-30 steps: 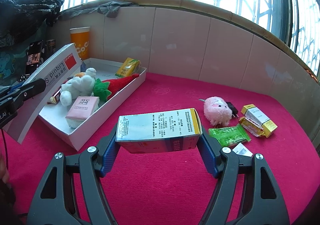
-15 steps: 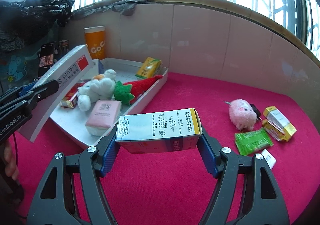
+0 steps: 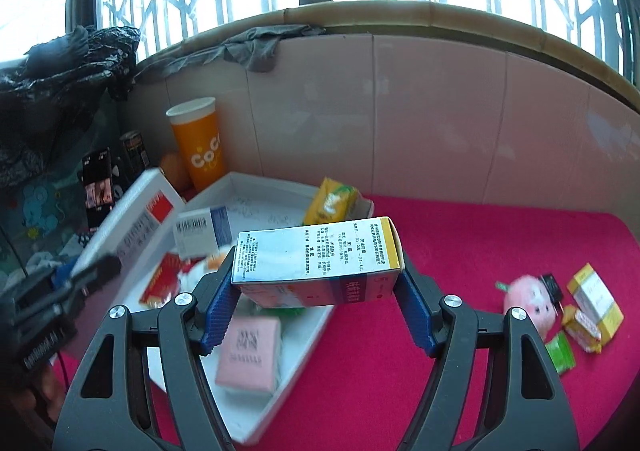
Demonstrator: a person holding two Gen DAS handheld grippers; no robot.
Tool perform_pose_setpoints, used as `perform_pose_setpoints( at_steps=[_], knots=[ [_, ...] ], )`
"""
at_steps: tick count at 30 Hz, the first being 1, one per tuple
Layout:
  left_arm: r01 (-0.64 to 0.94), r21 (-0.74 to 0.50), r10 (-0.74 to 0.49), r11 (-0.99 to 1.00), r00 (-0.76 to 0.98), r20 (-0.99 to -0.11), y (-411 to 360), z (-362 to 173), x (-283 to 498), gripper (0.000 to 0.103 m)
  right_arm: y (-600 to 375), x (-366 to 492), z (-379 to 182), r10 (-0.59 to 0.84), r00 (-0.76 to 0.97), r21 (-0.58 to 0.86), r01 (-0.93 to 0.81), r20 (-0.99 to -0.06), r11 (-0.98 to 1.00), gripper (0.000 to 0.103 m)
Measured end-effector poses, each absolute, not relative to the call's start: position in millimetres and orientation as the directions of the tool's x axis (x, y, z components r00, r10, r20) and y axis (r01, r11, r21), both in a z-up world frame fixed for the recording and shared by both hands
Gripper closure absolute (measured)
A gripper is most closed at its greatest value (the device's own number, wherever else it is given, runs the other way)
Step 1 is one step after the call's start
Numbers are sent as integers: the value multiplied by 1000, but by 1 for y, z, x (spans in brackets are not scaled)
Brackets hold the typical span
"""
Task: Organize objects
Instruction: 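Carry the tube box with the left gripper while the right carries the white box over the tray, then lower both boxes into the tray and open both grippers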
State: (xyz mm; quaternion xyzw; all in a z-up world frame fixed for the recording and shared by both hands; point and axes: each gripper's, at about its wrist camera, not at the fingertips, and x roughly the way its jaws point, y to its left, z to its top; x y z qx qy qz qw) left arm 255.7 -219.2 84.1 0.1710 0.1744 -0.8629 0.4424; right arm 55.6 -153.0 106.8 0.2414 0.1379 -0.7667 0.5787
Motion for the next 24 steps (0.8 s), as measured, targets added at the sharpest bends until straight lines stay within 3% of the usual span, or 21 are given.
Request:
perform_pose_setpoints(
  at_steps=[6,12,13,15,17,20,24],
  knots=[
    [824,-176,-680,-538,-548,-487,-267,89,233,75,-205,58,103,-796,-180,121,946,-578,-302,31],
    [840,-226,-680,-493,-534,-502,-291,89,229,75,-238,64,83,-752,-223,66,941,-620,-333,31],
    [843,-227,-685,-487,-531,-499,-291,89,230,71,-242,64,79,-745,-223,63,940,-629,-335,31],
    [845,-238,-690,-479,-530,-494,-289,86,233,54,-248,66,72,-738,-205,73,943,-643,-326,30],
    [840,-252,-688,-480,-539,-486,-284,84,235,17,-251,69,68,-737,-182,80,949,-651,-306,30],
    [863,-248,-721,-440,-504,-475,-277,84,241,1,-247,76,67,-753,-180,67,956,-633,-285,20],
    [859,-282,-734,-427,-512,-447,-263,86,248,0,-234,79,72,-773,-201,54,955,-601,-291,15]
  ],
)
